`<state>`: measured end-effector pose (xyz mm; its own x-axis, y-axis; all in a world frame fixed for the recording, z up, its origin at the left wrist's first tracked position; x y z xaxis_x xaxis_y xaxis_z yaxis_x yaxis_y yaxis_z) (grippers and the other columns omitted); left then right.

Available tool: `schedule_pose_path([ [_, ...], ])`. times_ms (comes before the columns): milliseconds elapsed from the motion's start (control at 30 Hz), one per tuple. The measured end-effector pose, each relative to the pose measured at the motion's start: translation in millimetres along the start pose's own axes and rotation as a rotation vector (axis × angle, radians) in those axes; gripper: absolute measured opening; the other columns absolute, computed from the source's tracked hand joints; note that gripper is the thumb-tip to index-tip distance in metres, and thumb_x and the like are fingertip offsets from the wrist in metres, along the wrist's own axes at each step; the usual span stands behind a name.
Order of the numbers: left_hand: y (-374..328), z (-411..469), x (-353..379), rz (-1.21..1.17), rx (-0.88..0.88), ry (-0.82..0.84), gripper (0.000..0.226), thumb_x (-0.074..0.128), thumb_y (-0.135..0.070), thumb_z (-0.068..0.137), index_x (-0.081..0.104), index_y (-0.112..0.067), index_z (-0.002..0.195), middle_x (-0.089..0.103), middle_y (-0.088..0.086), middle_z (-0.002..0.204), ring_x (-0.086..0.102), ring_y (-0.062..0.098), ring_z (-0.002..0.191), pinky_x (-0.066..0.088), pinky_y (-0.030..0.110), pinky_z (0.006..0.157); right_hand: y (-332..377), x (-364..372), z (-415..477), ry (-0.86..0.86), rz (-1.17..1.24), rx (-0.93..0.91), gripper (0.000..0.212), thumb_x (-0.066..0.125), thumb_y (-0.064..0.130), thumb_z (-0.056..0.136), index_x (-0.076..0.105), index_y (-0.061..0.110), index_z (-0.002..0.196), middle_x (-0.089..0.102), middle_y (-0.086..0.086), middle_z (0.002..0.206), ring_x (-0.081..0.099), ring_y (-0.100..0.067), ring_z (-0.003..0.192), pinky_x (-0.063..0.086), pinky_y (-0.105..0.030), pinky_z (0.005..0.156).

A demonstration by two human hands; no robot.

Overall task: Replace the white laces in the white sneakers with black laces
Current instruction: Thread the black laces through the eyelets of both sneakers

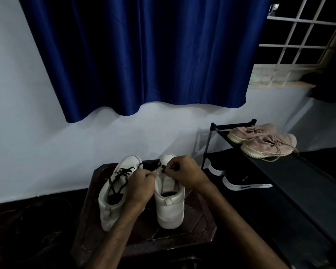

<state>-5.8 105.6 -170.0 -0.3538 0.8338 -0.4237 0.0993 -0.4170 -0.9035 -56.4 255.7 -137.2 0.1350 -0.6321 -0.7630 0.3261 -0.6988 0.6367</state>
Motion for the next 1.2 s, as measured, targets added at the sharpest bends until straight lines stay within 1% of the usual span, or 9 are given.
schedule_pose_path([
  [133,3.7,1.0,2.2,-0.009,-0.001,0.018,0.046,0.051,-0.042,0.071,0.063,0.002,0.067,0.065,0.021,0.069,0.062,0.033,0.066,0.05,0.048,0.068,7.0,8.9,-0.8,0.077,-0.063,-0.048,0.01,0.065,0.025,0.08,0.073,0.02,0.079,0.072,0.003,0.079,0.064,-0.015,0.077,0.051,-0.032,0.071],
  [267,-4.9,-4.9,-1.7,0.01,0.048,-0.005,0.048,0.052,-0.046,0.076,0.063,0.0,0.067,0.062,0.018,0.064,0.053,0.024,0.057,0.048,0.044,0.061,10.7,9.8,0.4,0.096,-0.159,-0.083,0.039,0.046,0.049,0.069,0.071,0.022,0.08,0.071,0.005,0.078,0.064,-0.016,0.076,0.052,-0.032,0.072],
  [433,-19.6,-13.8,-5.0,0.141,0.11,-0.052,0.044,0.059,-0.032,0.091,0.048,-0.009,0.056,0.044,0.003,0.046,0.048,0.021,0.052,0.029,0.032,0.049,22.5,4.4,-3.6,0.096,-0.263,-0.154,0.014,0.06,0.028,0.084,0.07,0.019,0.089,0.068,0.001,0.09,0.057,-0.018,0.089,0.038,-0.026,0.07],
  [567,-4.3,-14.0,7.5,-0.037,0.023,0.041,0.039,0.044,-0.042,0.096,0.064,-0.013,0.081,0.069,0.006,0.078,0.065,0.026,0.079,0.052,0.039,0.071,19.3,4.8,0.3,0.127,-0.284,-0.142,0.009,0.061,0.026,0.084,0.067,0.021,0.082,0.067,0.004,0.087,0.059,-0.02,0.091,0.046,-0.029,0.074],
  [767,1.9,-33.4,29.8,-0.178,0.043,0.058,0.009,0.061,-0.017,0.086,0.06,-0.026,0.085,0.07,-0.007,0.081,0.069,0.015,0.075,0.059,0.048,0.057,11.2,-3.2,-6.0,0.097,-0.297,-0.158,0.013,0.065,0.008,0.08,0.07,0.02,0.08,0.071,0.002,0.088,0.061,-0.017,0.088,0.047,-0.024,0.07],
  [867,-6.4,-39.0,31.9,-0.12,0.08,-0.028,0.007,0.066,-0.024,0.086,0.059,-0.026,0.084,0.068,-0.01,0.08,0.068,0.012,0.071,0.058,0.047,0.06,2.7,-14.9,-14.8,0.083,-0.118,-0.137,0.012,0.069,0.008,0.084,0.073,0.017,0.077,0.067,0.01,0.073,0.057,0.007,0.063,0.036,-0.005,0.061],
  [967,-15.0,-44.3,29.5,-0.054,0.106,-0.113,0.009,0.068,-0.023,0.084,0.059,-0.024,0.083,0.067,-0.009,0.084,0.065,0.012,0.077,0.05,0.03,0.071,-2.2,-24.8,-22.7,0.119,0.069,-0.064,0.035,0.059,0.031,0.096,0.063,0.03,0.062,0.058,0.016,0.055,0.051,0.011,0.053,0.038,-0.014,0.06],
  [1067,-21.1,-49.5,25.2,-0.018,0.138,-0.165,0.01,0.068,-0.022,0.082,0.059,-0.022,0.086,0.065,-0.006,0.089,0.063,0.016,0.084,0.042,0.028,0.069,1.1,-17.3,-26.4,0.26,0.11,-0.034,0.036,0.06,0.055,0.089,0.068,0.023,0.074,0.068,0.009,0.072,0.062,-0.005,0.069,0.048,-0.029,0.068],
  [1200,-21.4,-48.9,26.3,-0.013,0.17,-0.165,0.013,0.069,-0.028,0.081,0.06,-0.021,0.088,0.065,-0.007,0.091,0.063,0.018,0.086,0.048,0.036,0.071,1.1,-18.9,-26.0,0.224,0.008,-0.096,0.019,0.079,0.04,0.077,0.07,0.026,0.085,0.072,0.005,0.085,0.068,-0.011,0.083,0.054,-0.041,0.08],
])
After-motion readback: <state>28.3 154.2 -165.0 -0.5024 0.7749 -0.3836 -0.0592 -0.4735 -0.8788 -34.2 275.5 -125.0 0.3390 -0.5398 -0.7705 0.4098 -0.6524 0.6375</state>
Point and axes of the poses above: each hand's wrist, its own z-axis towards the middle knuckle, its own x-axis out of the palm, y = z × x, the point moved 9 cm from there along z, towards the middle knuckle
